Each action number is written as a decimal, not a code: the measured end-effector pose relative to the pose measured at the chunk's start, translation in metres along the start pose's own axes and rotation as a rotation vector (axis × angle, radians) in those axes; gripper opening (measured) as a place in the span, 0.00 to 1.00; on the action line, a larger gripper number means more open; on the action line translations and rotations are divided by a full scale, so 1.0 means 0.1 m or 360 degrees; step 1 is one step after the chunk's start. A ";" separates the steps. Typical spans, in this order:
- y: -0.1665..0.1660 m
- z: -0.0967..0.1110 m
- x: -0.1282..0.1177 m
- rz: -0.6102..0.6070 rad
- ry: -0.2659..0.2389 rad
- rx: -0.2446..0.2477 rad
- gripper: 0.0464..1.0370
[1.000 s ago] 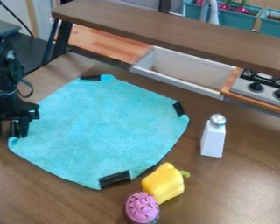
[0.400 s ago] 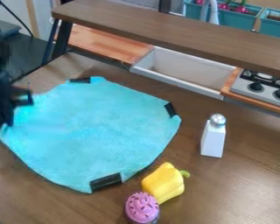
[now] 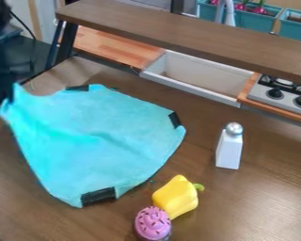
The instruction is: Fold the cloth from left to right
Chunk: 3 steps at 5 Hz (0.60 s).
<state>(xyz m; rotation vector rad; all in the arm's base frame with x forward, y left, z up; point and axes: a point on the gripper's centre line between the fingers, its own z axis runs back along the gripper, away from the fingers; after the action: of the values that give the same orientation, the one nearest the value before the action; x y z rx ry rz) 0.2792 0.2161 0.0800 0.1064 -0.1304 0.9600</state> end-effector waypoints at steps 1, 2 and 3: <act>-0.40 0.00 -0.04 0.0001 0.0078 0.0025 0.01; -0.69 -0.02 -0.05 0.0053 0.0156 0.0058 0.01; -1.08 -0.03 -0.14 0.0007 0.0162 0.0076 0.01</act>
<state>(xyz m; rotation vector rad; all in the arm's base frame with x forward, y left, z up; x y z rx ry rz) 0.3601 0.1434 0.0708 0.1011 -0.0136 0.9712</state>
